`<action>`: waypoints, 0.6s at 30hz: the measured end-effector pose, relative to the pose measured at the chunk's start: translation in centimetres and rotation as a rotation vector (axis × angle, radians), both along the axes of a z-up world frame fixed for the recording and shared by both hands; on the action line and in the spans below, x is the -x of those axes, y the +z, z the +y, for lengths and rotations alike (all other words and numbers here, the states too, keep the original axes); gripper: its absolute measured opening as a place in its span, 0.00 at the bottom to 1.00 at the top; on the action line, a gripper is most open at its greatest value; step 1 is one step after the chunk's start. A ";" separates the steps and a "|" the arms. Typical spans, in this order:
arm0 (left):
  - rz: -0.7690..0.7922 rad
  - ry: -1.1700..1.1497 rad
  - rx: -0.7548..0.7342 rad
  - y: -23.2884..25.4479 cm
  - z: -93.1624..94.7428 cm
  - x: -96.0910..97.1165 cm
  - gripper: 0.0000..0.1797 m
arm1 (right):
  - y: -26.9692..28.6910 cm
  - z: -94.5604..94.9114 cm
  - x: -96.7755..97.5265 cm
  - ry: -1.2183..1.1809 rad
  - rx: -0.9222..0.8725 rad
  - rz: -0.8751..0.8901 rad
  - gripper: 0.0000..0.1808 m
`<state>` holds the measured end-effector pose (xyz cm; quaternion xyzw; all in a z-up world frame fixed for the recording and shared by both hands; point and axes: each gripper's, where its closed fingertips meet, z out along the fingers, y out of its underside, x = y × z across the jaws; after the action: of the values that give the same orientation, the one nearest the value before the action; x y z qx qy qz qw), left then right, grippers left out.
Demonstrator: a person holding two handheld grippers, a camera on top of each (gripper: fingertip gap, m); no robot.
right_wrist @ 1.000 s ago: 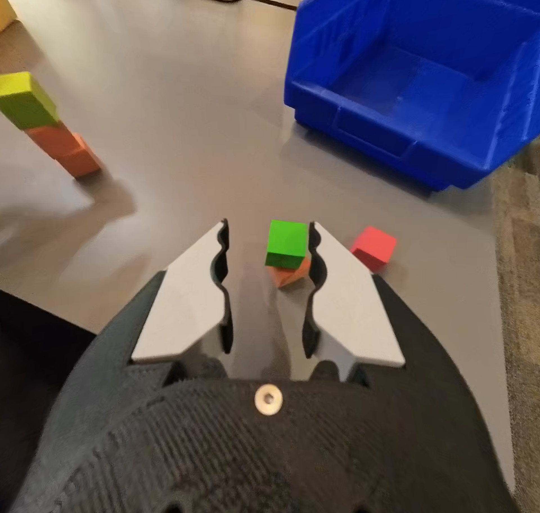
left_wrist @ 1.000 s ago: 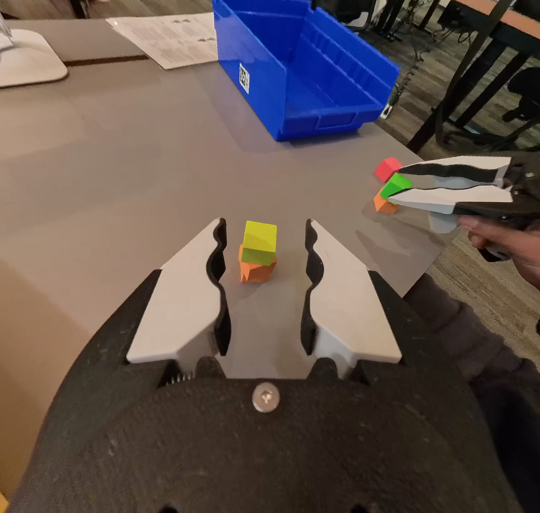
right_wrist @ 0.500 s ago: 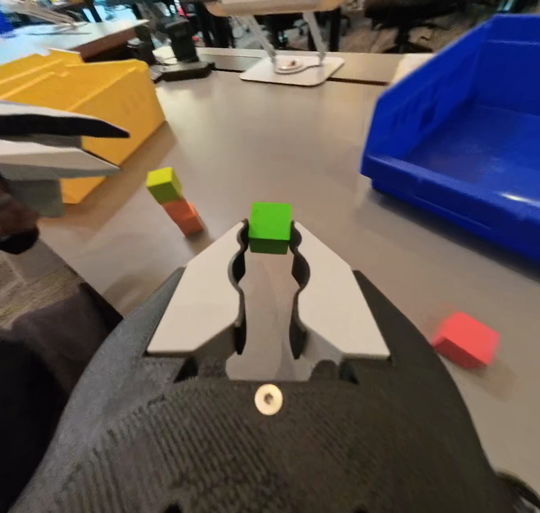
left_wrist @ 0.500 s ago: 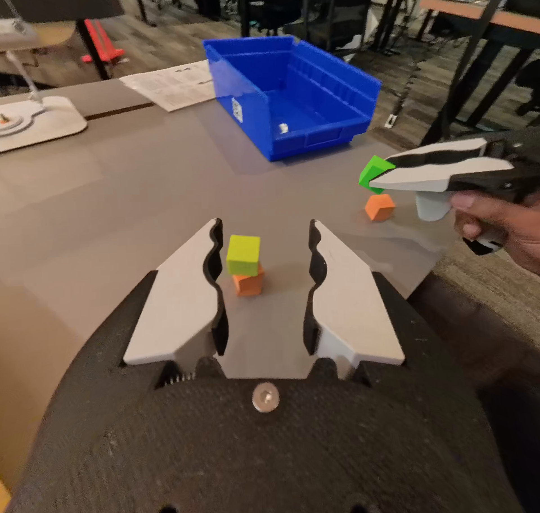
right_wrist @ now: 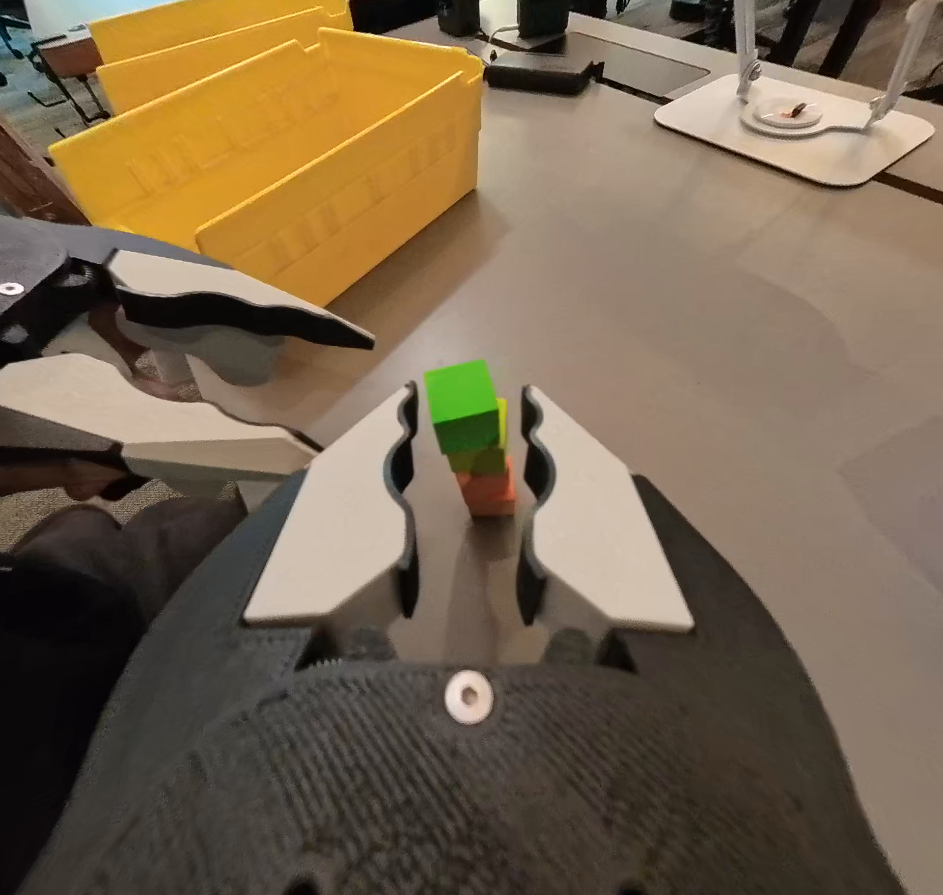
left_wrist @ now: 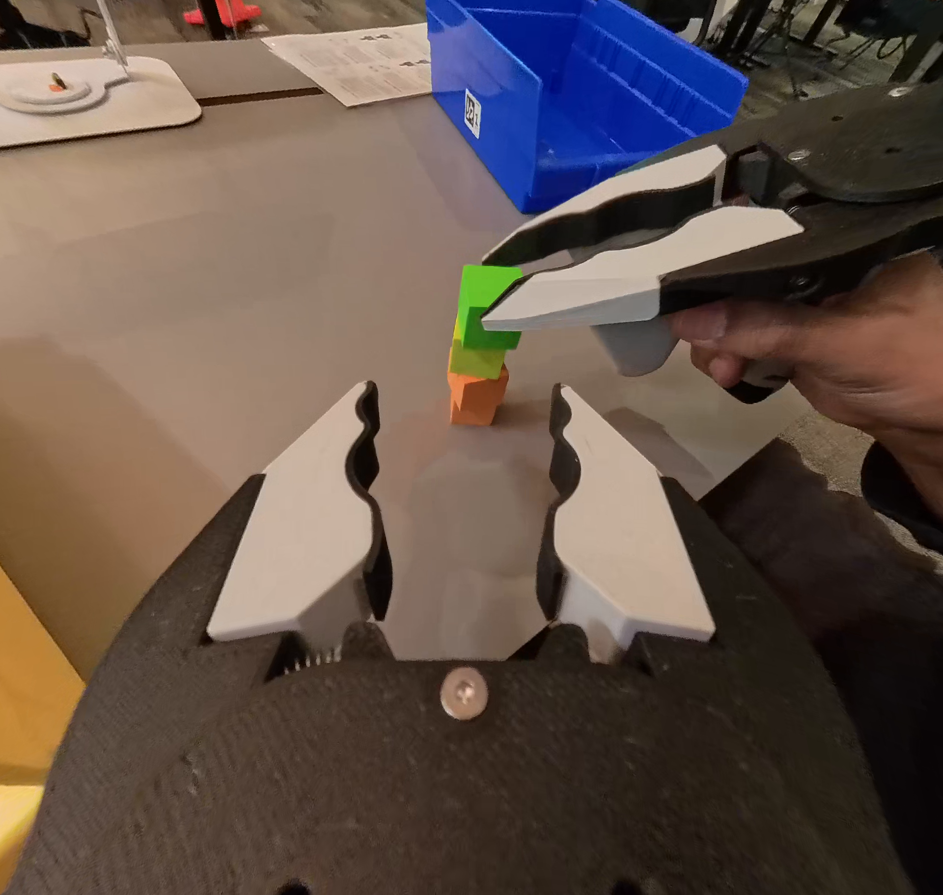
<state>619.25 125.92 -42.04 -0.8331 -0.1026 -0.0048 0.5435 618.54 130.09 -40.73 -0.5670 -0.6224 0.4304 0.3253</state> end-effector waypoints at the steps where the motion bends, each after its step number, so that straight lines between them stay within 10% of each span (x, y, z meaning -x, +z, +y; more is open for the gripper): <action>1: -0.005 -0.005 0.000 -0.1 0.0 -0.1 0.36 | 0.3 0.0 -0.2 -0.003 0.000 0.013 0.26; 18: 0.046 -0.474 -0.162 4.0 6.0 -13.5 0.26 | -3.8 20.3 -21.4 -0.692 -0.036 -0.078 0.33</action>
<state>632.79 131.90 -38.02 -0.7875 0.1085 -0.1214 0.5944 639.92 150.36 -44.49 -0.7546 -0.4129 0.2616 0.4379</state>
